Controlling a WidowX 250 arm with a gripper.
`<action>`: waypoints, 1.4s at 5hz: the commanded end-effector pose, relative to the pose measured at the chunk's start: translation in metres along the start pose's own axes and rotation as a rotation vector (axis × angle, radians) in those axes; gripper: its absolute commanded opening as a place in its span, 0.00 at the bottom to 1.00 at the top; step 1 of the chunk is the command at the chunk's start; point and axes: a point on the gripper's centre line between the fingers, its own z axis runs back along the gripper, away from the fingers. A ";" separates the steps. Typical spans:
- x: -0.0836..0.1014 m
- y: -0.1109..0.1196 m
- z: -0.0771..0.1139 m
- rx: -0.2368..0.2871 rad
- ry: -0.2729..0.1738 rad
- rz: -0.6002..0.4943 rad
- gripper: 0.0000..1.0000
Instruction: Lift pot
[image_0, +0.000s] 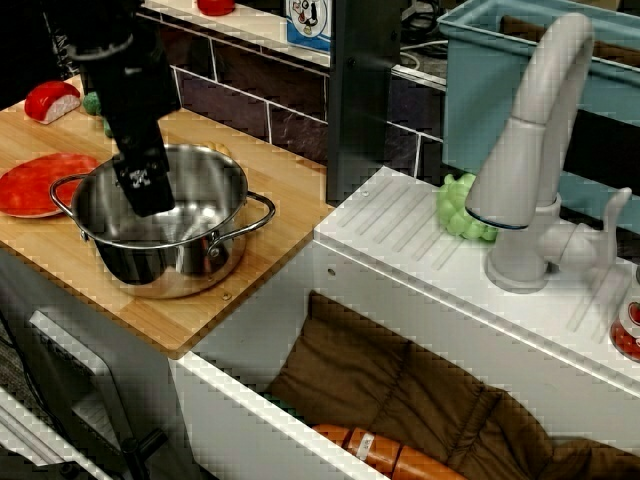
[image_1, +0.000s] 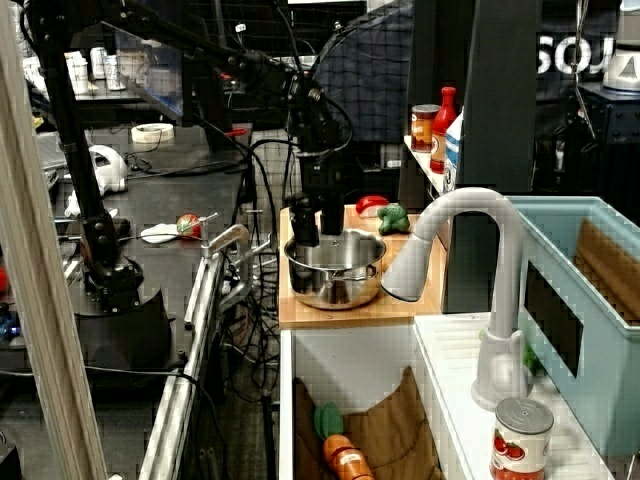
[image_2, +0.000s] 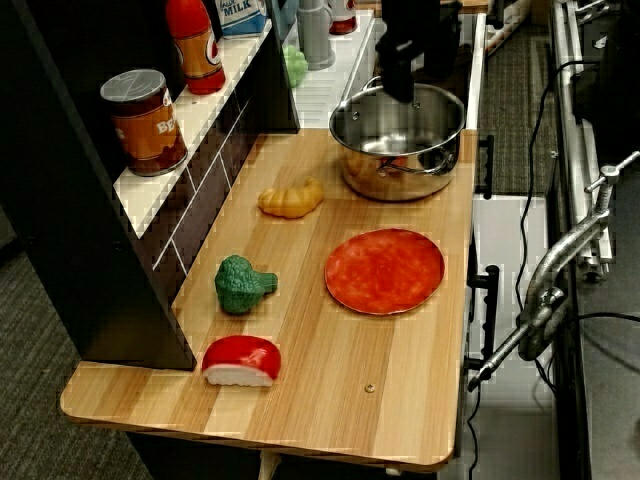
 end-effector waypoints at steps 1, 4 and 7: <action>0.007 -0.036 0.111 -0.152 -0.101 -0.020 1.00; -0.034 0.003 0.037 0.054 -0.017 -0.110 1.00; -0.054 0.013 0.024 0.072 0.015 -0.157 1.00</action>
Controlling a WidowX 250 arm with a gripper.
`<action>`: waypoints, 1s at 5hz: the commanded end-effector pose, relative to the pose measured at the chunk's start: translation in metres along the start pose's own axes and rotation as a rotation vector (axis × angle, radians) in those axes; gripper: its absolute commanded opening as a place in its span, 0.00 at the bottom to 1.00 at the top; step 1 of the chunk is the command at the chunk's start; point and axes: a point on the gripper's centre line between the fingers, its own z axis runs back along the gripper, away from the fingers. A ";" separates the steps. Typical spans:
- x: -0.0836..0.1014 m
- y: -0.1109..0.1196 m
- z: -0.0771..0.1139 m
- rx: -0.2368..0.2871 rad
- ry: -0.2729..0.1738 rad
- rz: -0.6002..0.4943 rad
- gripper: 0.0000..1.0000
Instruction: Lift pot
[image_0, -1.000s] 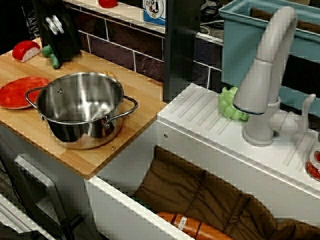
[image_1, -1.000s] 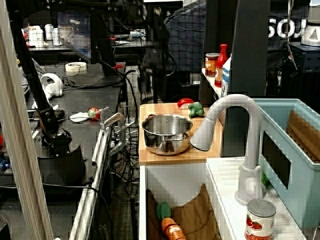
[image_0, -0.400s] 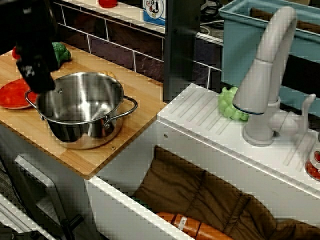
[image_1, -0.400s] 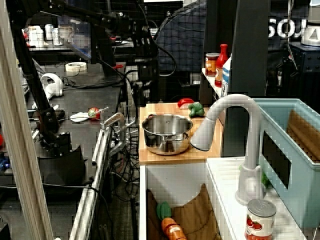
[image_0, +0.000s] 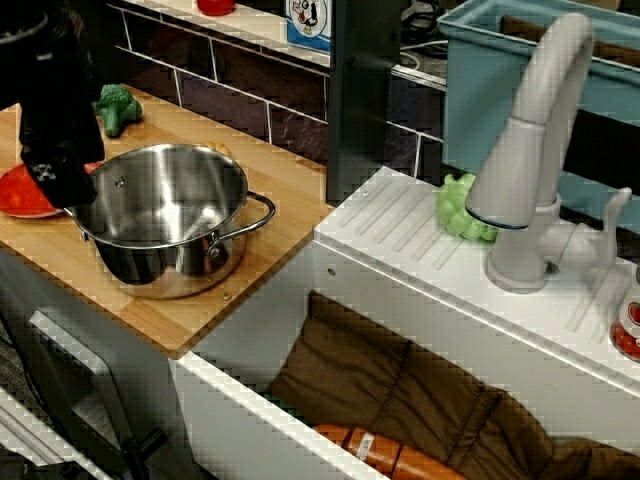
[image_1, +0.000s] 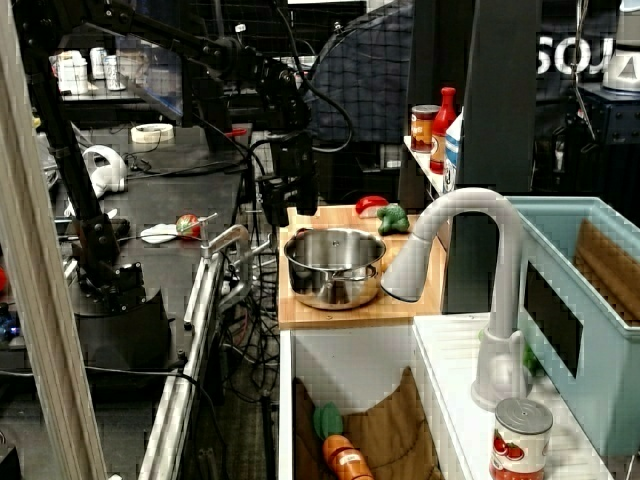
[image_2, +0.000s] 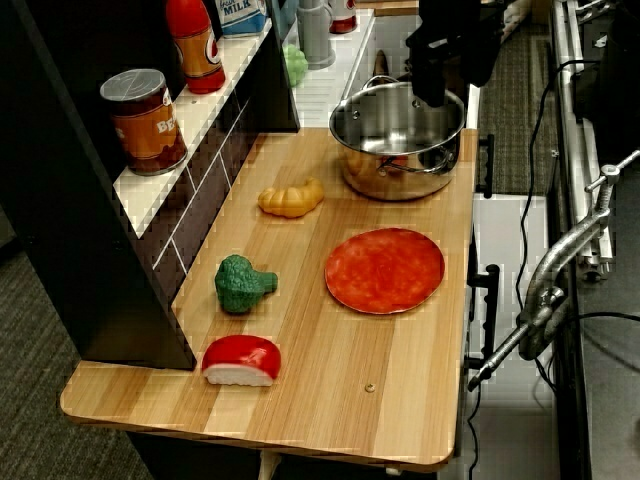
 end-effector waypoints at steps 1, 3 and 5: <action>-0.005 0.001 0.015 -0.100 -0.026 -0.175 1.00; 0.005 0.001 0.012 -0.181 -0.073 -0.511 1.00; 0.005 0.005 0.009 -0.181 -0.135 -0.530 1.00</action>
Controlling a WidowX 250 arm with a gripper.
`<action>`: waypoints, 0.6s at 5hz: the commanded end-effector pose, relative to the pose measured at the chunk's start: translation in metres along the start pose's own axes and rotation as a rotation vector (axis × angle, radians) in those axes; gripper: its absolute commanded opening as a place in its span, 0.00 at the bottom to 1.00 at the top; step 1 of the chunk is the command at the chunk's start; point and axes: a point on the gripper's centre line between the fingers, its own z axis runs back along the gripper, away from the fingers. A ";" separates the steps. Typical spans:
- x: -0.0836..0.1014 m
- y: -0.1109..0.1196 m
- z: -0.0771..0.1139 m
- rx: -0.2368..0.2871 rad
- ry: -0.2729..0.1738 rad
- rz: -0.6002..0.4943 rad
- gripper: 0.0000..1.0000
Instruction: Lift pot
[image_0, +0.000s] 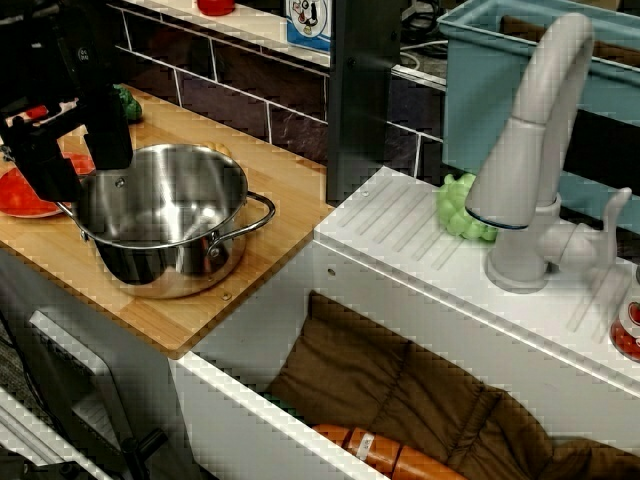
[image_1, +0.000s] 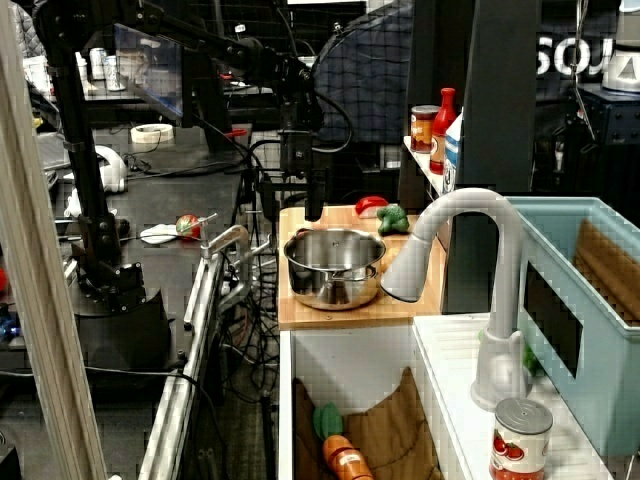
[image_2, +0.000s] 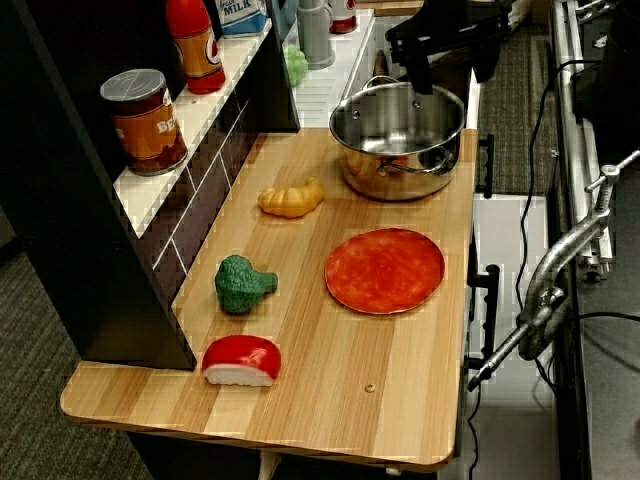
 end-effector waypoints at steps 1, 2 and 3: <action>-0.008 0.007 0.000 0.093 0.002 -0.008 1.00; -0.004 0.004 -0.011 0.134 0.002 -0.025 1.00; 0.001 0.003 -0.025 0.182 0.021 -0.055 1.00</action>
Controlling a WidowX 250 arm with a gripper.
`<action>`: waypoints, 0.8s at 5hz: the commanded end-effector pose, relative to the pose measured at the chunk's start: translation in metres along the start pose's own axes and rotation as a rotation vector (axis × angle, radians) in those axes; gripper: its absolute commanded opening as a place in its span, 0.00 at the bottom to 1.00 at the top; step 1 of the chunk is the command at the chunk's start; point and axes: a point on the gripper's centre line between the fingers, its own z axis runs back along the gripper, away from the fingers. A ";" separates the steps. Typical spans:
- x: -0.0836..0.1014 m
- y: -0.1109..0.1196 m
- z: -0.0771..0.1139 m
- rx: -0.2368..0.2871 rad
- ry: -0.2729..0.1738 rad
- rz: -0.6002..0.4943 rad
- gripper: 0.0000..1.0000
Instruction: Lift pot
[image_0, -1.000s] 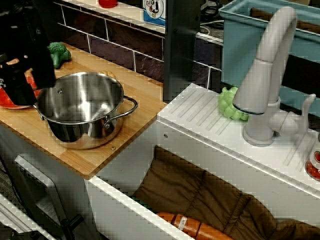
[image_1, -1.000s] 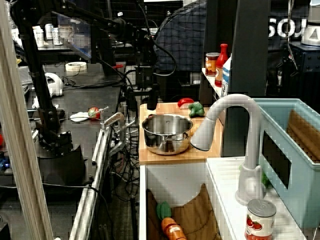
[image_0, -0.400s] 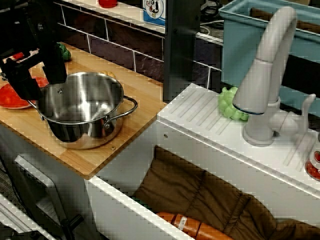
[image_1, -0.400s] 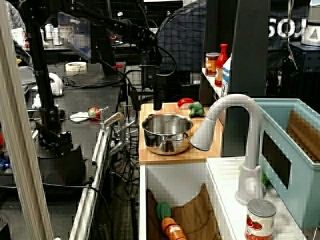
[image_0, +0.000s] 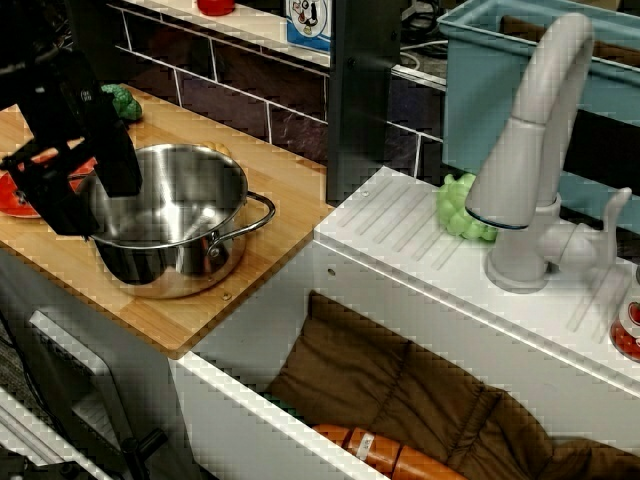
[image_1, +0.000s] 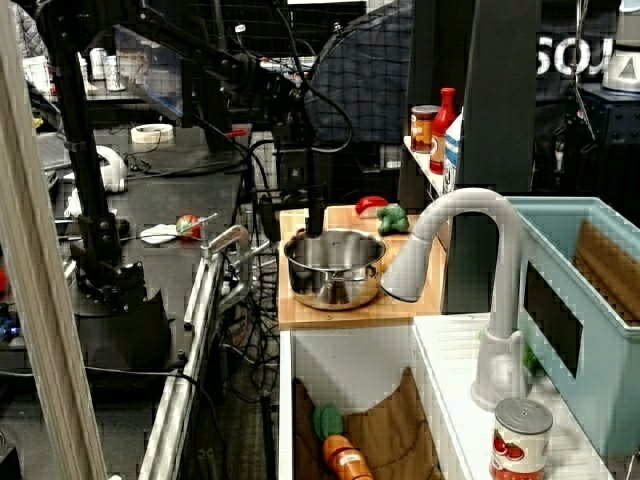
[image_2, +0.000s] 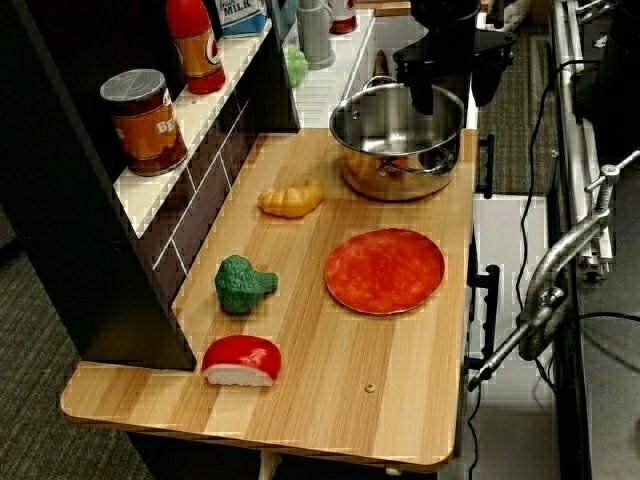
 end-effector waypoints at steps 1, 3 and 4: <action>0.004 0.003 -0.004 0.096 0.040 -0.041 1.00; -0.003 -0.001 -0.007 0.140 0.005 0.034 1.00; -0.006 -0.003 -0.048 0.090 0.074 0.072 1.00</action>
